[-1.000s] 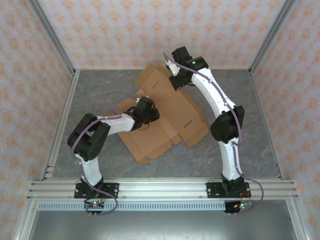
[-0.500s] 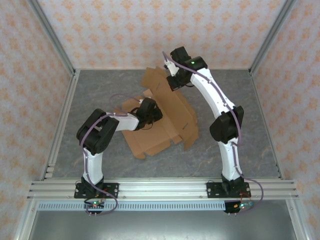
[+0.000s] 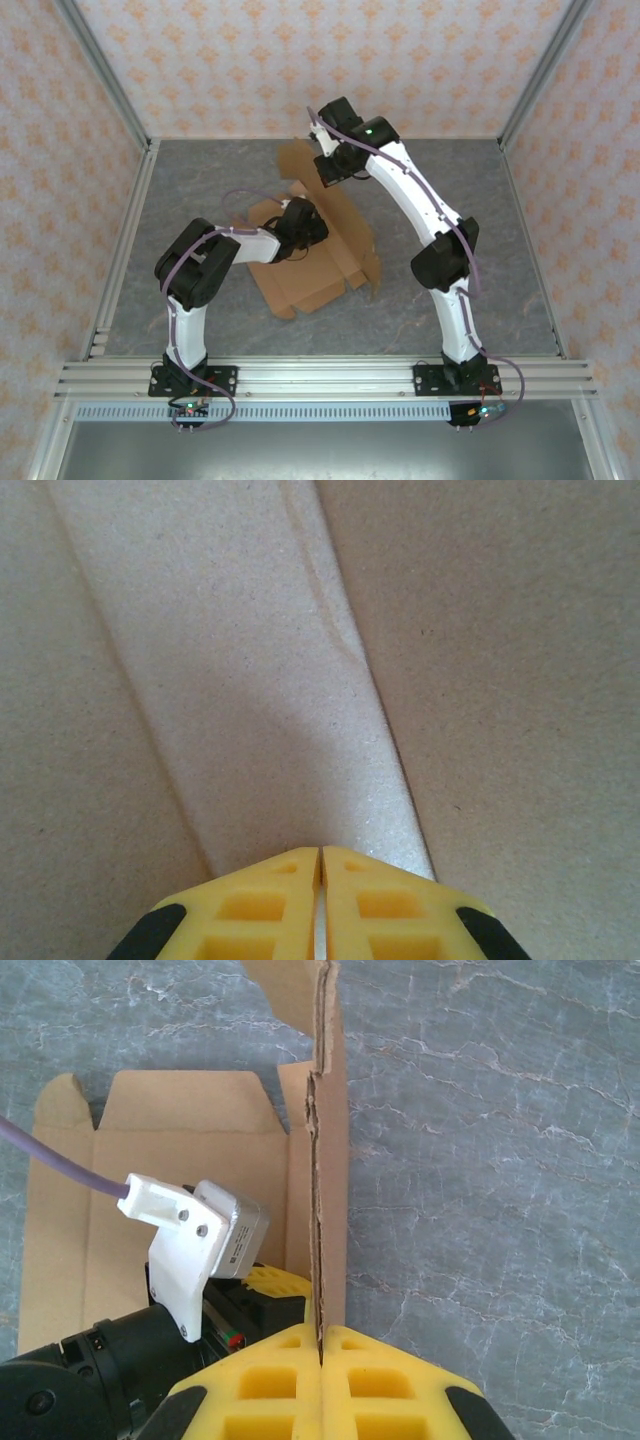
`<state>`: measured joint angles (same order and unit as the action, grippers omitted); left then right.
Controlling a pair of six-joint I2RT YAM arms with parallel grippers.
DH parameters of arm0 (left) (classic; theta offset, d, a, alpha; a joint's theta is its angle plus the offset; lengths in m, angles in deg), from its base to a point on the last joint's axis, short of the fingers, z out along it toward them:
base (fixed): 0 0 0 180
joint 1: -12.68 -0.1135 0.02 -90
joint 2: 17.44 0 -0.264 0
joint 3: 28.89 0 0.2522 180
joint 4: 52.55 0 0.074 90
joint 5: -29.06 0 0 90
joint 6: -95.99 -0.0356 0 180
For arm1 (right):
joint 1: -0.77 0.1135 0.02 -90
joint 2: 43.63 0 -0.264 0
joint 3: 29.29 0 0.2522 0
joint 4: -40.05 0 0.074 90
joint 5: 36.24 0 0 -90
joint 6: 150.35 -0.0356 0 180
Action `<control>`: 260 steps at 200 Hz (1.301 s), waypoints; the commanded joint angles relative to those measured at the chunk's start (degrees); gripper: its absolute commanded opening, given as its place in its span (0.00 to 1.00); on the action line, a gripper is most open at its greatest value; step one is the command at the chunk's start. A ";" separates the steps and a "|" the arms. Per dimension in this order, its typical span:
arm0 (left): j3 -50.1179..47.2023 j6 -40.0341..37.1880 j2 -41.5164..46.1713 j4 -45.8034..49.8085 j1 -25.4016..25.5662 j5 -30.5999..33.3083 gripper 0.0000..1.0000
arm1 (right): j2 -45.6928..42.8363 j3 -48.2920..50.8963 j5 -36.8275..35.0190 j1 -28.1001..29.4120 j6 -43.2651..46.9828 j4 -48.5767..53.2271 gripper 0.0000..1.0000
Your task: Fold the paper box
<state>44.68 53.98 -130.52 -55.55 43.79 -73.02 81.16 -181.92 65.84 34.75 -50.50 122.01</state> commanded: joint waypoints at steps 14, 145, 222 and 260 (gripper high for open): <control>-1.86 -0.51 0.59 0.23 0.59 2.01 0.12 | 0.53 1.02 -4.58 0.13 -1.85 -0.88 0.00; -5.23 -1.49 3.31 0.78 2.52 2.31 0.14 | -1.72 9.11 2.31 0.33 -0.54 -7.17 0.00; -7.67 -7.47 14.55 8.84 3.08 3.09 0.33 | -0.74 6.16 -4.06 0.32 12.43 -5.32 0.00; -12.25 -11.02 23.49 17.75 3.08 6.35 0.35 | -0.18 3.95 -5.65 0.30 14.67 -5.13 0.00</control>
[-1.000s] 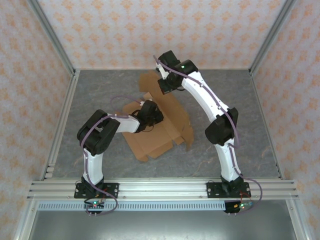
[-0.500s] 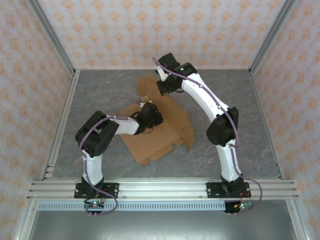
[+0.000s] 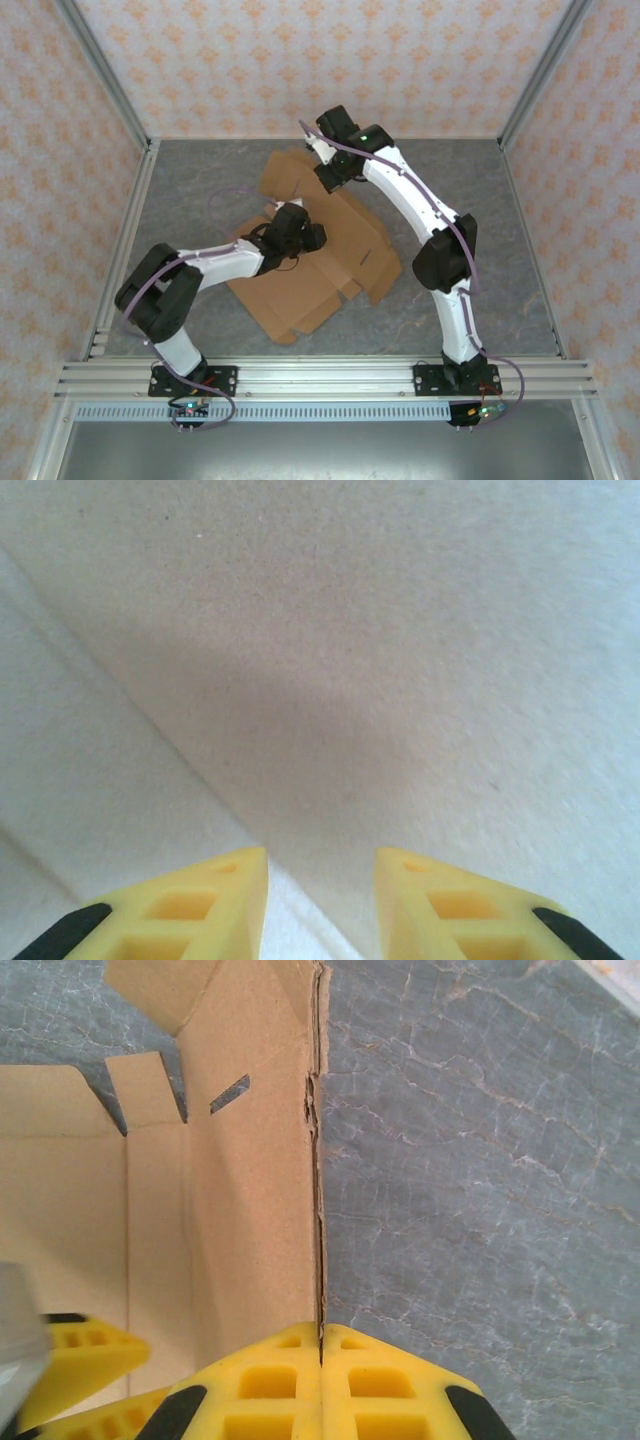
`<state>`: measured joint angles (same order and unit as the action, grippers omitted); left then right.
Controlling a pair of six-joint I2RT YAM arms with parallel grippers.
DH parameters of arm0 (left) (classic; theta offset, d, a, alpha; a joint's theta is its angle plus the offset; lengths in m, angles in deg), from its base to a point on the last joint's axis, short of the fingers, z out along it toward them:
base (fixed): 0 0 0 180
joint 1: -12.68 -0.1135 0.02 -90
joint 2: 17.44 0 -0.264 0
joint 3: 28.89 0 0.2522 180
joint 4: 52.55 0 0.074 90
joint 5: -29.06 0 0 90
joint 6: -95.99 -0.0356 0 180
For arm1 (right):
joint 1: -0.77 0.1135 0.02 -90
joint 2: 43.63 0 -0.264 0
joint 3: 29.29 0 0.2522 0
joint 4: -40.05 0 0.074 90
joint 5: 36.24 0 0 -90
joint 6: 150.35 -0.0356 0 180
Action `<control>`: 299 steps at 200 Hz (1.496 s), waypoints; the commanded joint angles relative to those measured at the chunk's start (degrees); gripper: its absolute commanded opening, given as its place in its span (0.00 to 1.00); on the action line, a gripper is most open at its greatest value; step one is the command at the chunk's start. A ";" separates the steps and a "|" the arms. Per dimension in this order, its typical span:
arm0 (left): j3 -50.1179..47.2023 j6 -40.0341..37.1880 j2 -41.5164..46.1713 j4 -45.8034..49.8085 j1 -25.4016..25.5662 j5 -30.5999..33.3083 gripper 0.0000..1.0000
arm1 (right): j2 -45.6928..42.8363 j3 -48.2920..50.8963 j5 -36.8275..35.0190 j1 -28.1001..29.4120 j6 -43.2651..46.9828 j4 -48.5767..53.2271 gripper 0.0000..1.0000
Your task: Fold the paper box
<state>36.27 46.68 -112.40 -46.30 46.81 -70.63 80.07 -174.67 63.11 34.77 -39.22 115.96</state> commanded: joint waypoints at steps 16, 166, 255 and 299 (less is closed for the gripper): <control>-7.58 -3.92 9.57 12.82 -0.02 6.25 0.33 | 1.11 -4.29 -4.00 0.33 4.35 1.22 0.00; -15.17 -0.06 3.67 1.52 0.80 -0.46 0.06 | -0.15 0.42 -3.36 5.54 5.95 -1.96 0.00; -11.26 1.79 -0.57 -0.51 6.30 1.05 0.02 | -3.26 6.43 -5.49 7.53 10.41 -4.84 0.00; -8.00 2.18 -2.29 -0.01 8.95 1.77 0.03 | -3.37 9.05 -4.04 5.84 15.46 -6.51 0.00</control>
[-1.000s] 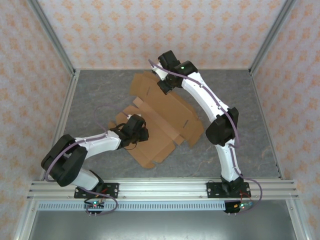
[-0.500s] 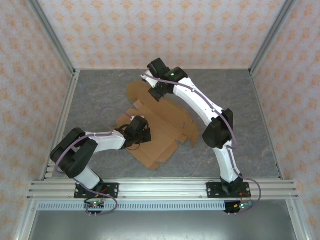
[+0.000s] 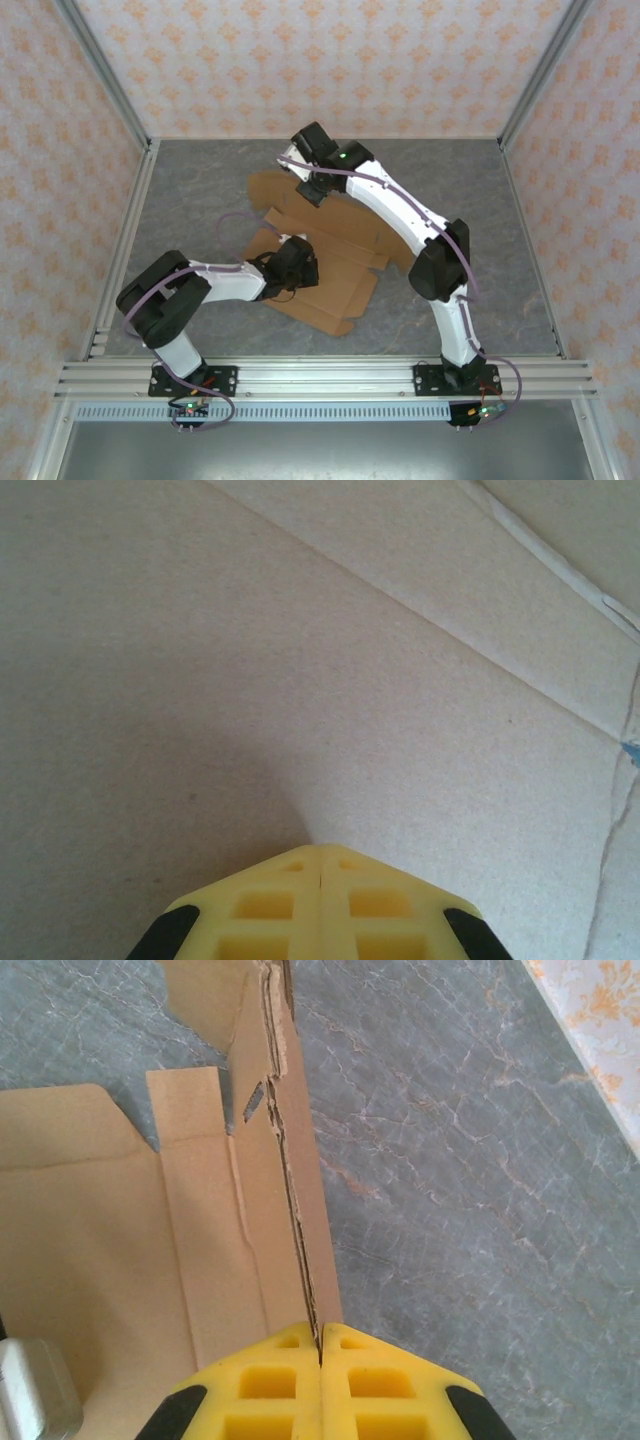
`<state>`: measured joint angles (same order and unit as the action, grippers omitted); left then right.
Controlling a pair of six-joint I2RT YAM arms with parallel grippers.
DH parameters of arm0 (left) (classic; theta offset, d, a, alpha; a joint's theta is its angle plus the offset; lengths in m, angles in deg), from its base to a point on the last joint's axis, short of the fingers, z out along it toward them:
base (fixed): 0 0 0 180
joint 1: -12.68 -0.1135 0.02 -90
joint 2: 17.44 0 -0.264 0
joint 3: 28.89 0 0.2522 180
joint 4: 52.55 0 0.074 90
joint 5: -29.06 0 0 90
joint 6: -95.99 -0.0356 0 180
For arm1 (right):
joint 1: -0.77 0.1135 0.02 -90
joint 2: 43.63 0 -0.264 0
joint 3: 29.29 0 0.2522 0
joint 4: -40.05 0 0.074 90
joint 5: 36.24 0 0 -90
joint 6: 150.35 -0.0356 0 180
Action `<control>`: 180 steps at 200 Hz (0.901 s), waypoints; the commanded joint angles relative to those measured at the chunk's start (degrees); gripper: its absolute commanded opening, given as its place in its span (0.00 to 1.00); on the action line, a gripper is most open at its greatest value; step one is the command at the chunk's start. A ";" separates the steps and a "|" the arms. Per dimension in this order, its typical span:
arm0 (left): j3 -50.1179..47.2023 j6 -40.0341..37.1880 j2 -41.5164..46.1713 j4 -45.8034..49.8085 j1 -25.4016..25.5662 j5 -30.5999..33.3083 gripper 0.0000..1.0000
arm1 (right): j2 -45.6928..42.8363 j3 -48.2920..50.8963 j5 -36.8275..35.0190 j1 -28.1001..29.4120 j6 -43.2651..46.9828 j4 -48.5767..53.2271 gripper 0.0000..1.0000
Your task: Fold the paper box
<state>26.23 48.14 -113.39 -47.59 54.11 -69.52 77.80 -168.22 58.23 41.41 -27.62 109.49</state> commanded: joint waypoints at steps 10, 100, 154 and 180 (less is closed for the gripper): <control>2.56 0.57 -1.59 1.39 1.90 0.57 0.03 | -1.10 3.51 0.42 -1.00 5.24 -0.84 0.00; 1.09 -8.62 13.18 10.00 -0.89 7.94 0.24 | -2.94 6.75 -0.98 -2.23 10.83 -4.40 0.00; -3.96 -9.53 25.19 18.39 -12.28 9.25 0.27 | -3.57 5.34 -6.12 -2.58 11.48 -6.86 0.00; -6.76 -8.15 27.77 19.76 -12.87 4.50 0.25 | -3.65 3.85 -9.17 -2.50 11.91 -8.25 0.00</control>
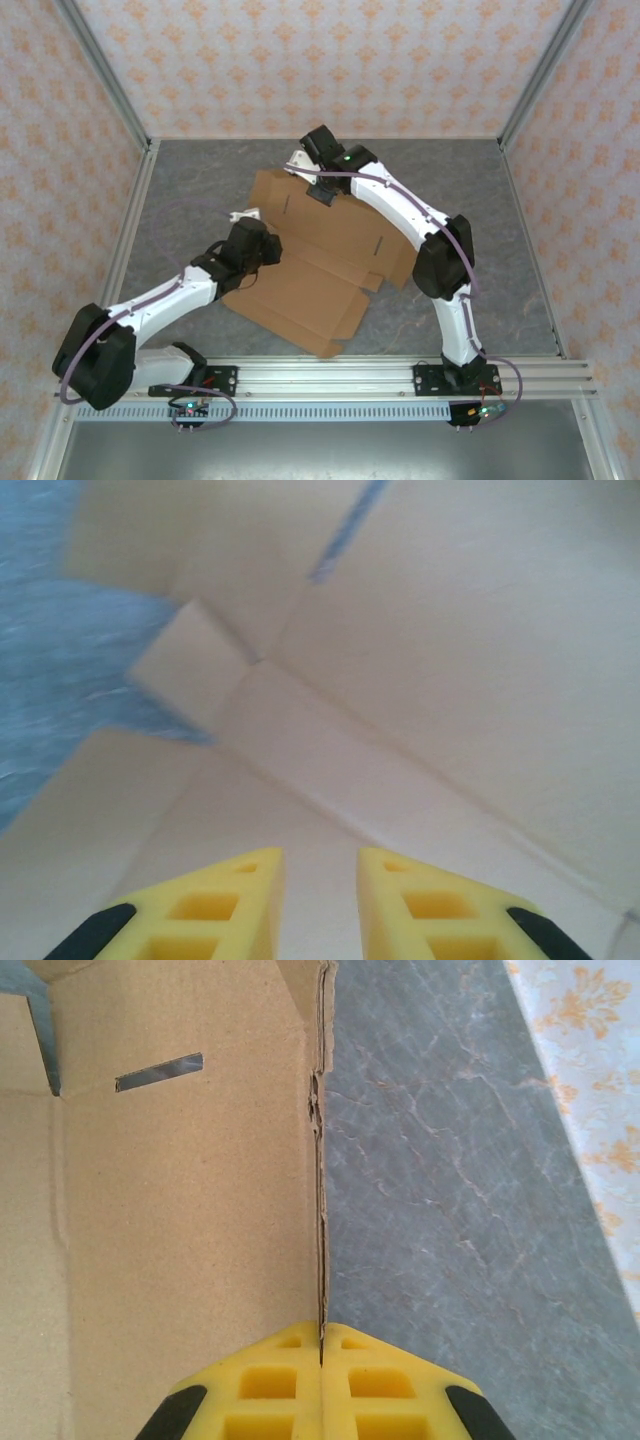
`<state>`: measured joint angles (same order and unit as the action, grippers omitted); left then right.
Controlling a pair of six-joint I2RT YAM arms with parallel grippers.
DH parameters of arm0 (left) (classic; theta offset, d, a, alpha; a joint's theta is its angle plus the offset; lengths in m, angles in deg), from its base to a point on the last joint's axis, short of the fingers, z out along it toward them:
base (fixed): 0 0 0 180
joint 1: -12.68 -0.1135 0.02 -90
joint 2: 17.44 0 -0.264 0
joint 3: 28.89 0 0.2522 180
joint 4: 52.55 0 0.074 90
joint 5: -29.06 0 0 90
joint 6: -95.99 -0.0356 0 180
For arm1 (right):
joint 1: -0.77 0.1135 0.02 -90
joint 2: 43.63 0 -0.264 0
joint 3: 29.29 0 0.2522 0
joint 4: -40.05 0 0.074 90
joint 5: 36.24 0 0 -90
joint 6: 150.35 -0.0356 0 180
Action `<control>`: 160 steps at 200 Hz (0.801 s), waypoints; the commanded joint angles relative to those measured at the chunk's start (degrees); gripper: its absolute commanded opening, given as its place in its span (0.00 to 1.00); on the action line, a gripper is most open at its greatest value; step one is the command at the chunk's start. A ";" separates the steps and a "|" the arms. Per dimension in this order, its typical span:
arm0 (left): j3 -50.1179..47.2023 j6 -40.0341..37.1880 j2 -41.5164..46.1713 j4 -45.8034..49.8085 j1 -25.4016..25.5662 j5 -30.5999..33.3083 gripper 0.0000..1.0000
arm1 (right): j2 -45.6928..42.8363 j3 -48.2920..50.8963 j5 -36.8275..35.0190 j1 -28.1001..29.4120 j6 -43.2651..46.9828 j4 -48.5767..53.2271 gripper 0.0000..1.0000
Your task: Fold the paper box
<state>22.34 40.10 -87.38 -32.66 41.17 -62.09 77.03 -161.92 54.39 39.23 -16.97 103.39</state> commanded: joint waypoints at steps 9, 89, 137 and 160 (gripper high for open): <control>-5.14 1.55 1.65 3.70 0.35 -5.07 0.23 | -2.92 -2.49 -6.33 -0.27 1.57 -2.88 0.00; -11.80 6.04 -7.48 -8.20 4.44 -6.51 0.02 | -4.90 1.29 -7.56 2.44 3.55 -7.10 0.00; -11.99 7.28 -10.49 -11.51 6.03 -5.58 0.00 | -8.44 5.12 1.31 3.75 0.61 -5.75 0.00; -11.85 7.21 -9.85 -11.28 6.20 -5.13 0.00 | -10.09 8.13 3.29 3.73 -0.85 -5.08 0.00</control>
<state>10.65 46.61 -96.62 -44.77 46.83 -68.38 70.30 -156.33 53.64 42.79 -15.29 97.38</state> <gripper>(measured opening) 0.057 0.050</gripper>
